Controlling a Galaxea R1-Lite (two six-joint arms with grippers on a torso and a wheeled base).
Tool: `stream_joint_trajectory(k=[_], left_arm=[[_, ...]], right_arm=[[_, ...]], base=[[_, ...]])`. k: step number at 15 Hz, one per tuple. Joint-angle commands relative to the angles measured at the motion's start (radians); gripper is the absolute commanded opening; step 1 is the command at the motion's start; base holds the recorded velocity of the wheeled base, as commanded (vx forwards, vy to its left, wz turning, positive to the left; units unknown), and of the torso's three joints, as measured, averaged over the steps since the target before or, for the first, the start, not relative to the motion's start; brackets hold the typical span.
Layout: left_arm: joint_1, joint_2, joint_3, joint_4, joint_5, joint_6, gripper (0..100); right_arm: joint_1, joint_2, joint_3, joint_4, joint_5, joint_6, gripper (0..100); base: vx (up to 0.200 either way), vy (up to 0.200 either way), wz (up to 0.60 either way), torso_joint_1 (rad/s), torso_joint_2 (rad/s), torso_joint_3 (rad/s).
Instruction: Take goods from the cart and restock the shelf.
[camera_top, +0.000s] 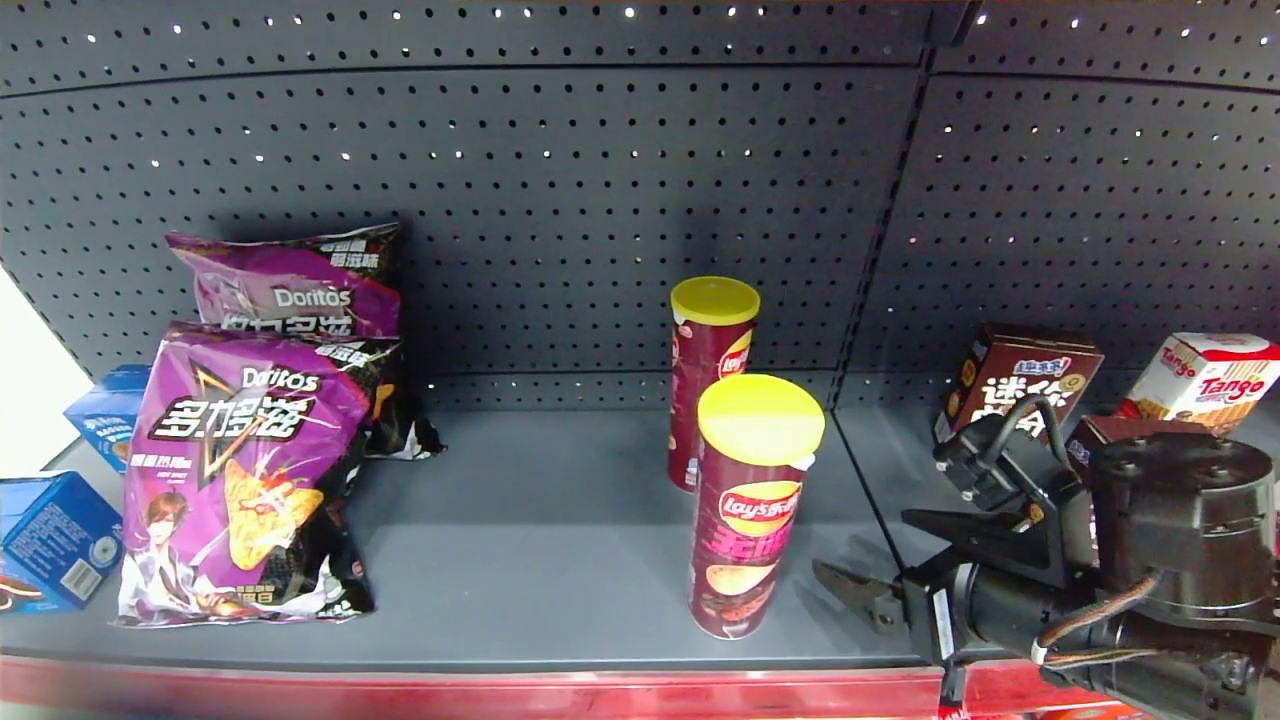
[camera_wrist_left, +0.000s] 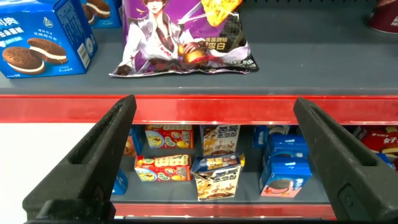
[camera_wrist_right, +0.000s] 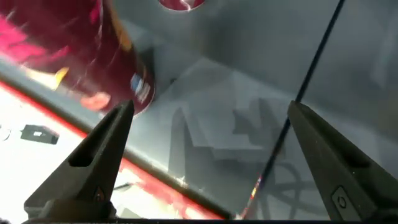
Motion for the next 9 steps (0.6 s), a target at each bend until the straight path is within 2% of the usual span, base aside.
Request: stream_joint_trajectory(k=[1, 9], left_arm=[[0.0, 0.0, -0.001, 0.0, 0.0, 0.0, 100], [0.0, 0.0, 0.0, 0.0, 0.0, 0.0, 100]], right_arm=[[-0.002, 0.063, -0.021, -0.017, -0.01, 0.004, 100], [0.019, 0.116, -0.08, -0.02, -0.01, 0.034, 100]], base=[[0.0, 0.0, 0.0, 0.0, 0.0, 0.0], [0.0, 0.0, 0.0, 0.0, 0.0, 0.0]])
